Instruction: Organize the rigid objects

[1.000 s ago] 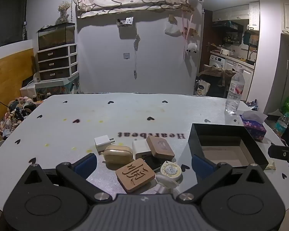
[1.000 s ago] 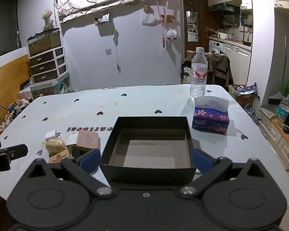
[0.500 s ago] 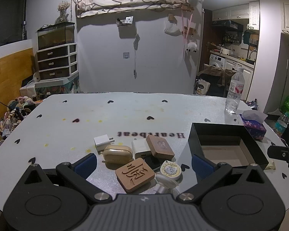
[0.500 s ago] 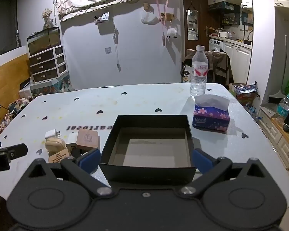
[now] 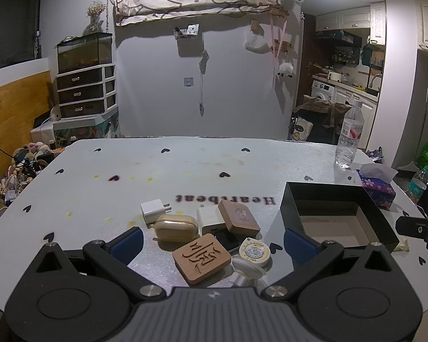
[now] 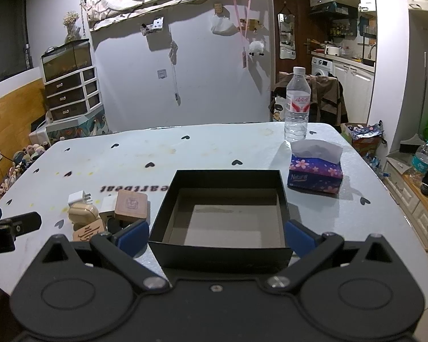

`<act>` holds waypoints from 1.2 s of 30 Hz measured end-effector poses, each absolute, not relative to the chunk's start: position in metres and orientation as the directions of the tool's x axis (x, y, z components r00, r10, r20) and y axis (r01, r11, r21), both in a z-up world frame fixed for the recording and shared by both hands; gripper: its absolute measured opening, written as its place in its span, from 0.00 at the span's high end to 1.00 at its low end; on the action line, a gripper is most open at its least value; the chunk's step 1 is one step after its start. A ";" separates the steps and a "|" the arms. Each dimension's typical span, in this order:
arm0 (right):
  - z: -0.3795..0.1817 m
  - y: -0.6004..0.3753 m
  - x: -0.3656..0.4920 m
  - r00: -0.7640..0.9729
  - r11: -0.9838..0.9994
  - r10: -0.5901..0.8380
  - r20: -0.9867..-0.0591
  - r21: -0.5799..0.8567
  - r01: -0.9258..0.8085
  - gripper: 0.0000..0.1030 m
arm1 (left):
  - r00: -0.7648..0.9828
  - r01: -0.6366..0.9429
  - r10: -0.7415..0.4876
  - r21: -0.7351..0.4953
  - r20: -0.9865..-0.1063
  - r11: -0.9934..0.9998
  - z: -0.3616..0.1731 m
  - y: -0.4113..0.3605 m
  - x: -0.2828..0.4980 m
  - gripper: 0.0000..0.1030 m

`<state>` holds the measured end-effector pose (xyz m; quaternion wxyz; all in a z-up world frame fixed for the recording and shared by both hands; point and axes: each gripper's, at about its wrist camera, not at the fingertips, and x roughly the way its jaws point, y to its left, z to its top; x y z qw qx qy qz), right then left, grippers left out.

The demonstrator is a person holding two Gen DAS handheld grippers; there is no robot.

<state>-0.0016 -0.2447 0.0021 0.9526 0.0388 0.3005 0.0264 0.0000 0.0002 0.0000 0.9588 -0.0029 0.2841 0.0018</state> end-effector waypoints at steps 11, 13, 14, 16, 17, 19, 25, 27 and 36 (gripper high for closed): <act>0.001 -0.242 -0.001 0.817 0.996 0.072 -0.573 0.090 -0.024 0.01 | 0.838 -0.005 0.002 -0.005 -0.545 1.000 0.000 0.000 0.000 0.00; 0.003 -0.243 -0.002 0.817 0.996 0.072 -0.572 0.090 -0.025 0.01 | 0.838 -0.006 0.003 -0.004 -0.545 1.000 0.000 0.000 0.000 0.00; 0.003 -0.243 -0.002 0.817 0.996 0.073 -0.573 0.090 -0.026 0.01 | 0.838 -0.006 0.003 -0.005 -0.545 1.000 0.000 0.000 0.000 0.00; 0.003 -0.244 -0.002 0.816 0.996 0.074 -0.573 0.090 -0.027 0.01 | 0.838 -0.006 0.003 -0.004 -0.545 1.000 0.000 0.000 0.000 0.00; 0.003 -0.243 -0.002 0.816 0.996 0.075 -0.573 0.090 -0.028 0.01 | 0.838 -0.007 0.003 -0.004 -0.545 1.000 0.000 0.000 0.000 0.00; 0.000 -0.242 -0.001 0.816 0.996 0.075 -0.573 0.090 -0.029 0.01 | 0.838 -0.006 0.003 -0.004 -0.546 1.000 0.000 0.000 0.000 0.00; 0.000 -0.241 -0.001 0.816 0.996 0.075 -0.574 0.090 -0.027 0.01 | 0.839 -0.006 0.002 -0.005 -0.545 1.000 0.000 0.000 0.000 0.00; -0.002 -0.240 -0.001 0.816 0.996 0.074 -0.573 0.090 -0.027 0.01 | 0.839 -0.005 0.002 -0.005 -0.545 1.000 0.000 0.000 0.000 0.00; -0.003 -0.240 -0.001 0.816 0.995 0.076 -0.573 0.090 -0.030 0.01 | 0.839 -0.006 0.002 -0.004 -0.545 1.000 0.000 0.000 0.000 0.00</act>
